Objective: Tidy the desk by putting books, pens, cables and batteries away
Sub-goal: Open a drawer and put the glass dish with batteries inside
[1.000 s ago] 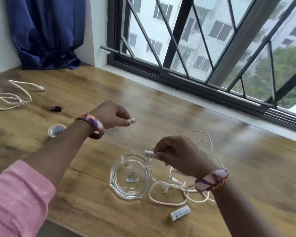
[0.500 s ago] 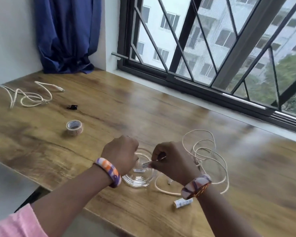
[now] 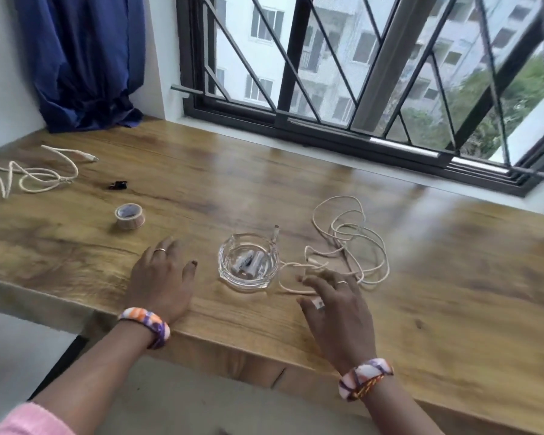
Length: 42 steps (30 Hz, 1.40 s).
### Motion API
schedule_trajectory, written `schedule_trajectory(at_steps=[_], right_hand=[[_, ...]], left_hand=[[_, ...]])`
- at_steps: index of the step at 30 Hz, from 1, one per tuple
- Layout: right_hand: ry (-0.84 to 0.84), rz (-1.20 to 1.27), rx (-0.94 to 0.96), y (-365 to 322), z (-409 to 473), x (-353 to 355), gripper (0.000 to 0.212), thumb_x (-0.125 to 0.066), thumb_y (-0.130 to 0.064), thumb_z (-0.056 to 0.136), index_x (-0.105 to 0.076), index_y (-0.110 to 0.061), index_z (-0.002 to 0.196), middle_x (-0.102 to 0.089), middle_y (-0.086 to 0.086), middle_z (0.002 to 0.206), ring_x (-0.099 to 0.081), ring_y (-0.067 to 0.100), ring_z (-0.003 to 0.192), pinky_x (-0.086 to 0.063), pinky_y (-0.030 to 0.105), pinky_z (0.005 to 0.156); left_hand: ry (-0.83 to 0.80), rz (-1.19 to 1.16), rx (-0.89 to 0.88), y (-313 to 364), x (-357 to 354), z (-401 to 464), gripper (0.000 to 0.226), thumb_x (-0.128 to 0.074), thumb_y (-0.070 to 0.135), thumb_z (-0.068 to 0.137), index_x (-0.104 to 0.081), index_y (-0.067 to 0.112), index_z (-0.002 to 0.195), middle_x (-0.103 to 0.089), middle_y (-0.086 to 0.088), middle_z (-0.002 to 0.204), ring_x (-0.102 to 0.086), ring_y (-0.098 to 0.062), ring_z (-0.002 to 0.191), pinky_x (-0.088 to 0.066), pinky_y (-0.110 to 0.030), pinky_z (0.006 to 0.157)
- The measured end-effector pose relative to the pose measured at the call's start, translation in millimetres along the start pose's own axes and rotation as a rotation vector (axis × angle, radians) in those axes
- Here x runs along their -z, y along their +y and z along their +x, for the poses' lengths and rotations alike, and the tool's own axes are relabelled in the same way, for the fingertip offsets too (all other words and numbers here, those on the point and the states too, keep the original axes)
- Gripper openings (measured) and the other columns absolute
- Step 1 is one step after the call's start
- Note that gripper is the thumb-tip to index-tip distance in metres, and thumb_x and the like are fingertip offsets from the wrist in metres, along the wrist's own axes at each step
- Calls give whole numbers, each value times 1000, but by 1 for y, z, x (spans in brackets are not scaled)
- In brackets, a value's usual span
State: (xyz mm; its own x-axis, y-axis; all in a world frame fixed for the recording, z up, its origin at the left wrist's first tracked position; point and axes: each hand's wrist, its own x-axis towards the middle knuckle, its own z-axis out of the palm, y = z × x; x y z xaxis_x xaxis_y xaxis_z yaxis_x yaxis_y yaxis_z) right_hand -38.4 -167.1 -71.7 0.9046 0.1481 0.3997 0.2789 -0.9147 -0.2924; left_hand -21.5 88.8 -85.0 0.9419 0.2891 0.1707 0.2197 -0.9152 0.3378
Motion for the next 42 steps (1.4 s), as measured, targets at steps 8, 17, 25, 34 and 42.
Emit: schedule_trajectory(at_steps=[8,17,25,34,42], right_hand=[[-32,25,-85,-11,-37,-18,15,-62,-8,82,-66,-13,95,-62,12,114,-51,32,118,-48,35,92],[334,281,-69,-62,-1,-7,25,-57,-2,71,-69,-10,91,-71,2,76,-61,17,63,-42,24,62],[156,132,37,-79,42,-50,48,-65,14,64,-43,-17,93,-61,8,62,-58,30,51,-28,23,44],[299,301,-30,-142,-37,-64,6,-57,-21,83,-52,-23,84,-58,-7,77,-53,16,72,-42,26,69],[115,1469,-1553,-193,-81,-173,18,-45,-16,94,-57,-15,81,-62,6,79,-57,21,73,-43,33,64]], left_hand=[[35,-24,10,-8,-5,0,33,-55,26,87,-58,7,115,-53,-13,132,-46,-35,120,-33,-43,99],[31,-64,58,-9,-11,5,31,-54,27,87,-56,13,115,-48,-7,136,-39,-30,125,-27,-42,101],[-8,-67,68,-9,-13,4,33,-51,29,88,-53,17,119,-44,-4,140,-36,-28,129,-24,-42,103],[-33,-371,-376,-38,-6,-4,21,-48,30,79,-66,19,84,-67,0,109,-61,-27,100,-40,-35,88],[-101,-149,-1025,-172,16,-16,54,-49,15,79,-45,25,132,-46,2,141,-40,-13,131,-30,-33,107]])
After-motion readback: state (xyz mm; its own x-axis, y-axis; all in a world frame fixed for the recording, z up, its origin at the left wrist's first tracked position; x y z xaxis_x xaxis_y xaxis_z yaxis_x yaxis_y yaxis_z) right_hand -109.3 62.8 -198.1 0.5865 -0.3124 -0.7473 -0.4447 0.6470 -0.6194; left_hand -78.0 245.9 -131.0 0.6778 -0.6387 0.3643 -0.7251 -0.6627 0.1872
